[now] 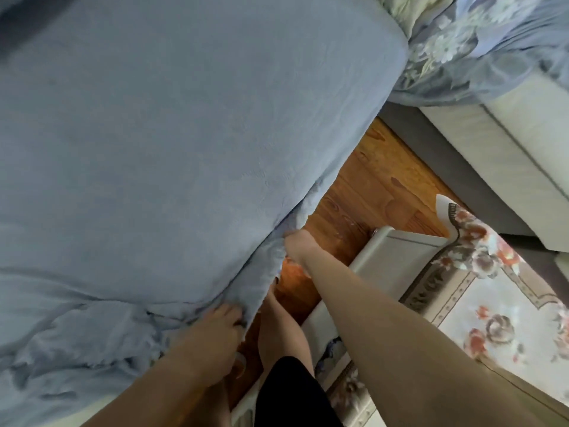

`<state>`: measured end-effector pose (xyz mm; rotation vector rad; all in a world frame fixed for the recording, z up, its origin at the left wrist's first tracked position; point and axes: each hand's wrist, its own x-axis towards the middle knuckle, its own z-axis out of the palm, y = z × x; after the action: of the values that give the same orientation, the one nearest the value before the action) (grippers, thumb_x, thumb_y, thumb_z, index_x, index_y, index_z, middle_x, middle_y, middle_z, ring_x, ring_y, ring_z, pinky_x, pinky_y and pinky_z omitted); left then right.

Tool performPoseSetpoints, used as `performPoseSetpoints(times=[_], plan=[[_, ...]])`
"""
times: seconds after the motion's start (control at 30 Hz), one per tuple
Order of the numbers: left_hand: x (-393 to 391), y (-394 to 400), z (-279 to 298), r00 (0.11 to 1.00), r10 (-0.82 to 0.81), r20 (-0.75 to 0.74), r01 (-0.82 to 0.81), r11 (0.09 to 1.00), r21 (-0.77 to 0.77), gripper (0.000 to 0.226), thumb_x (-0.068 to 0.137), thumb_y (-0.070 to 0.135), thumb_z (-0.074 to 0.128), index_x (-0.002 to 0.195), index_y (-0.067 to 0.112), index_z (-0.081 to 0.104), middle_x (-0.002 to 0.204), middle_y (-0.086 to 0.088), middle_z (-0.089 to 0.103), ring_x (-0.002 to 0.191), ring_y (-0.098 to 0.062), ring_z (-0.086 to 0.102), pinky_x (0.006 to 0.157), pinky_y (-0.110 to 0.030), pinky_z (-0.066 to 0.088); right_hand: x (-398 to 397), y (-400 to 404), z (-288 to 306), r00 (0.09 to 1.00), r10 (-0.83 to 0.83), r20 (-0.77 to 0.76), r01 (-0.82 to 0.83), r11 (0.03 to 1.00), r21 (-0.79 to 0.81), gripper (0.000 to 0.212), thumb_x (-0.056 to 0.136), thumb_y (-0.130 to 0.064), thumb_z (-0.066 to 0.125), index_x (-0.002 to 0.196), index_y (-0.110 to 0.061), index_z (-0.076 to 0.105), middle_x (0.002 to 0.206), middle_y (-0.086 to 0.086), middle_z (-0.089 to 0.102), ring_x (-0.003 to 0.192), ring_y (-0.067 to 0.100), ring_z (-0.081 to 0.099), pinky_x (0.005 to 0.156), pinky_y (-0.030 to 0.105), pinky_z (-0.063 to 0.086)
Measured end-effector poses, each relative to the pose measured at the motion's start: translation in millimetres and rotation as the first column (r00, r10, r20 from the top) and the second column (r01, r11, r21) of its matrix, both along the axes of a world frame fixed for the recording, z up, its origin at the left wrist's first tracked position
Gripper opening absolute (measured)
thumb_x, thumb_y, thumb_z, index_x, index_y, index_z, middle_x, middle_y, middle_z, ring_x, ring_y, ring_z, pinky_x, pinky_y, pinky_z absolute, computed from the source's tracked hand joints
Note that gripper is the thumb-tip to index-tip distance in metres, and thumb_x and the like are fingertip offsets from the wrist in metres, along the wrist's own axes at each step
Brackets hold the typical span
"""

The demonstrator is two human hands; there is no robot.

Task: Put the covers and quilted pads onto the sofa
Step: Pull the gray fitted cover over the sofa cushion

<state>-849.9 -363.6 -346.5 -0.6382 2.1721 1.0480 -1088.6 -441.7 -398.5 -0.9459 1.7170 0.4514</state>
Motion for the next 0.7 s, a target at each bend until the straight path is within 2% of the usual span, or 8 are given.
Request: performPoseSetpoints(times=[0.07, 0.23, 0.27, 0.33, 0.4, 0.47, 0.57, 0.7], plan=[[-11.0, 19.0, -5.5, 0.989, 0.099, 0.110, -0.112, 0.986, 0.120, 0.076, 0.075, 0.046, 0.009, 0.124, 0.015, 0.060, 0.129, -0.006, 0.056, 0.123, -0.026, 0.052, 0.107, -0.040, 0.042, -2.4, 29.8, -3.3, 0.994, -0.106, -0.033, 0.107, 0.994, 0.016, 0.020, 0.095, -0.004, 0.047, 0.107, 0.001, 0.063, 0.103, 0.011, 0.061, 0.091, 0.025, 0.060, 0.073, 0.031, 0.045], [9.3, 37.2, -25.6, 0.871, 0.329, 0.365, -0.418, 0.887, 0.198, 0.048, 0.095, 0.045, 0.031, 0.138, 0.024, 0.037, 0.147, -0.005, 0.050, 0.129, -0.019, 0.052, 0.106, -0.029, 0.039, -21.7, 84.0, -19.6, 0.931, -0.356, -0.079, 0.363, 0.926, 0.104, 0.048, 0.100, -0.006, 0.043, 0.147, -0.009, 0.043, 0.146, 0.011, 0.046, 0.125, 0.032, 0.053, 0.096, 0.035, 0.049], [14.9, 34.1, -30.6, 0.858, 0.338, 0.386, -0.433, 0.880, 0.194, 0.054, 0.099, 0.042, 0.033, 0.151, 0.039, 0.018, 0.156, -0.008, 0.041, 0.134, -0.020, 0.049, 0.109, -0.030, 0.037, -27.2, 80.0, -20.8, 0.871, -0.492, -0.015, 0.488, 0.860, 0.152, 0.049, 0.100, -0.007, 0.042, 0.148, -0.014, 0.045, 0.144, 0.009, 0.047, 0.126, 0.030, 0.051, 0.100, 0.035, 0.048], [28.1, 29.3, -41.2, 0.856, 0.342, 0.388, -0.437, 0.880, 0.188, 0.076, 0.098, 0.046, 0.035, 0.142, 0.063, -0.024, 0.165, -0.009, 0.024, 0.139, -0.021, 0.044, 0.113, -0.031, 0.035, -40.3, 57.3, -22.1, 0.605, -0.782, 0.150, 0.763, 0.624, 0.171, 0.045, 0.098, -0.002, 0.042, 0.133, -0.022, 0.061, 0.133, 0.003, 0.051, 0.122, 0.023, 0.048, 0.100, 0.036, 0.048], [36.0, 27.5, -51.1, 0.853, 0.347, 0.389, -0.436, 0.884, 0.168, 0.082, 0.099, 0.045, 0.043, 0.150, 0.052, -0.021, 0.162, -0.008, 0.030, 0.137, -0.025, 0.044, 0.111, -0.035, 0.039, -50.5, 28.6, -27.6, 0.369, -0.892, 0.261, 0.920, 0.390, 0.033, 0.039, 0.094, 0.003, 0.044, 0.115, -0.019, 0.069, 0.126, 0.006, 0.053, 0.114, 0.021, 0.051, 0.095, 0.036, 0.050], [37.8, 31.8, -58.3, 0.856, 0.335, 0.395, -0.409, 0.905, 0.119, 0.082, 0.101, 0.042, 0.045, 0.156, 0.039, -0.016, 0.157, -0.007, 0.035, 0.137, -0.028, 0.044, 0.109, -0.039, 0.041, -52.0, 1.1, -31.3, 0.264, -0.901, 0.344, 0.962, 0.271, -0.029, 0.033, 0.095, -0.002, 0.047, 0.120, -0.017, 0.062, 0.116, 0.007, 0.058, 0.103, 0.022, 0.057, 0.082, 0.036, 0.051], [32.4, 46.1, -65.4, 0.855, 0.282, 0.435, -0.395, 0.898, 0.195, 0.077, 0.099, 0.036, 0.041, 0.156, 0.045, -0.008, 0.159, -0.002, 0.031, 0.137, -0.030, 0.043, 0.109, -0.043, 0.041, -52.4, -26.2, -41.9, 0.212, -0.922, 0.325, 0.973, 0.230, 0.020, 0.042, 0.101, -0.007, 0.041, 0.136, -0.029, 0.045, 0.115, 0.003, 0.064, 0.098, 0.021, 0.062, 0.076, 0.036, 0.054], [33.6, 63.3, -77.6, 0.823, 0.344, 0.452, -0.452, 0.878, 0.156, 0.072, 0.096, 0.034, 0.038, 0.152, 0.057, -0.002, 0.165, 0.003, 0.016, 0.146, -0.033, 0.030, 0.117, -0.048, 0.033, -66.4, -44.2, -73.2, 0.213, -0.953, 0.216, 0.977, 0.203, -0.069, 0.041, 0.099, -0.011, 0.047, 0.137, -0.022, 0.054, 0.113, 0.004, 0.067, 0.083, 0.022, 0.063, 0.067, 0.039, 0.051]])
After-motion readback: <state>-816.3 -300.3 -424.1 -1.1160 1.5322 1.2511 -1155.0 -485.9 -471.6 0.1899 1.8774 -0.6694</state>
